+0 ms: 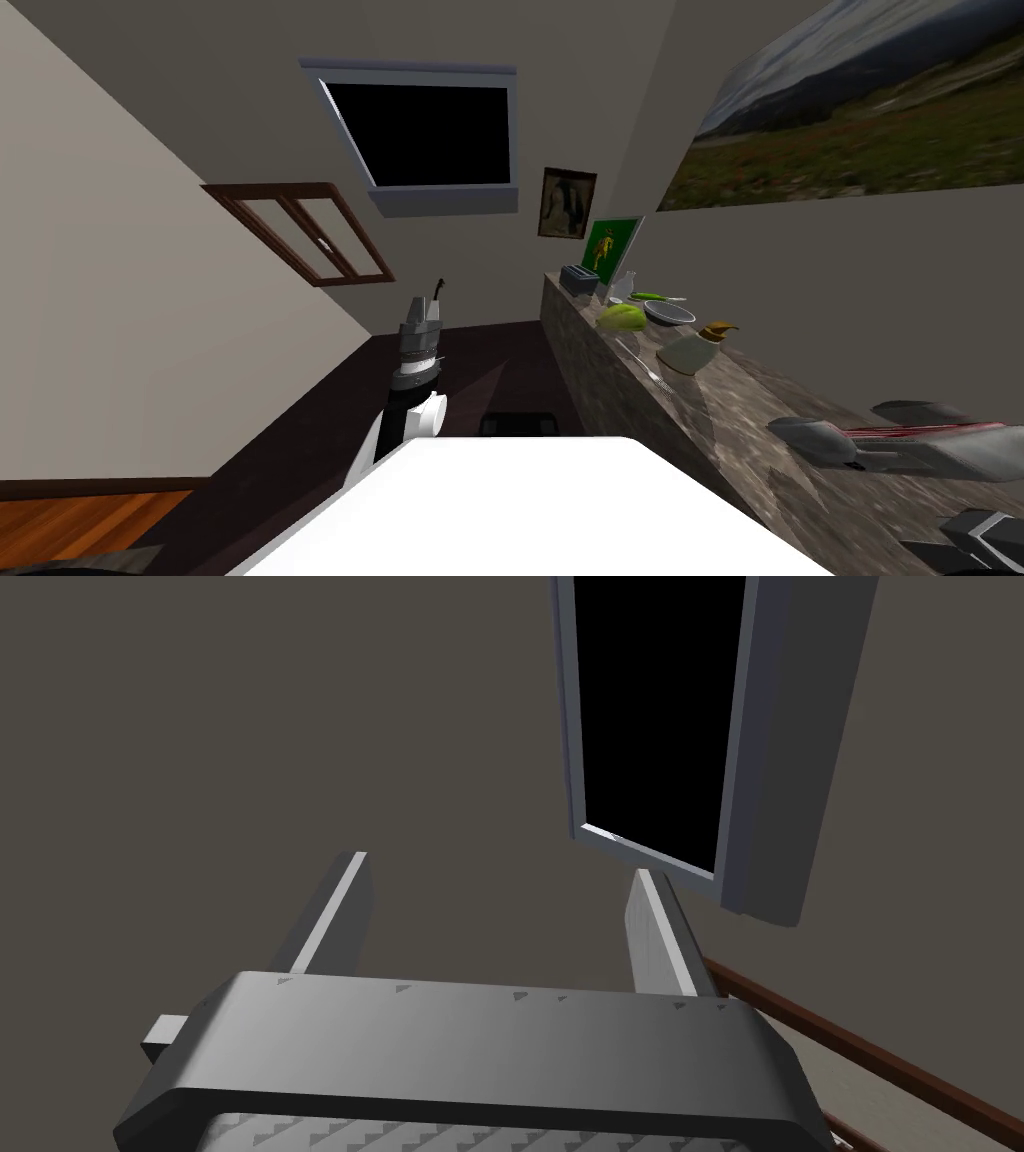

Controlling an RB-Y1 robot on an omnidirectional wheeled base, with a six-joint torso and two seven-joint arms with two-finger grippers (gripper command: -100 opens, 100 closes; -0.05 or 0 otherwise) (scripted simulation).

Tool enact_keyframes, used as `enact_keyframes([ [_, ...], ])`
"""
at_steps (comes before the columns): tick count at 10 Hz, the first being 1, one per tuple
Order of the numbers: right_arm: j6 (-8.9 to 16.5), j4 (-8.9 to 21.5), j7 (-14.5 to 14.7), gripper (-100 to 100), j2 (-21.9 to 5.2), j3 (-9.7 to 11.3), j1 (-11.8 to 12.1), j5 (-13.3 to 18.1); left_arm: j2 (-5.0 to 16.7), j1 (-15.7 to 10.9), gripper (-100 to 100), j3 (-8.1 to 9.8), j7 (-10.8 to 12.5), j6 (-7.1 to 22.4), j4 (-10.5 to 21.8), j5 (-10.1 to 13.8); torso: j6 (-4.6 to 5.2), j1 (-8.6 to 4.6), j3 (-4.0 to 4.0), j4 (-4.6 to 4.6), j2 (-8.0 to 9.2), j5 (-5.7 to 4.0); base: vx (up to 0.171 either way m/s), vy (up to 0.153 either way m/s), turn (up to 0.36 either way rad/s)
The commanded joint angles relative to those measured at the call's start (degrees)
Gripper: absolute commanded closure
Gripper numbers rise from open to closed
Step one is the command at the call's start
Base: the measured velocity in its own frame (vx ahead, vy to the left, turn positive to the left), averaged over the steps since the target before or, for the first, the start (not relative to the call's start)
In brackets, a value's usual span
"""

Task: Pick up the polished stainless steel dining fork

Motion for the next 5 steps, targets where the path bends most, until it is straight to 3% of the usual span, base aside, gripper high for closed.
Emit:
enact_keyframes([
  [1, 0.17, -0.62, 1.59, -100, 1.49, -0.46, -0.83, 0.53, 0.0, 0.0, 0, 0.0, 0.0, 0.0, 0.0, 0.0, 0.0, 0.0, 0.0, 0.0, 0.0, 0.0, 0.003, -0.032, -0.199],
  [5, 0.74, -2.52, 4.82, -100, 5.25, -1.75, -3.16, 2.74, 0.0, -0.01, 0, 0.0, 0.0, 0.0, 0.0, 0.0, -0.01, -0.16, 0.15, 0.06, 0.25, -0.04, -0.034, -0.052, -0.227],
])
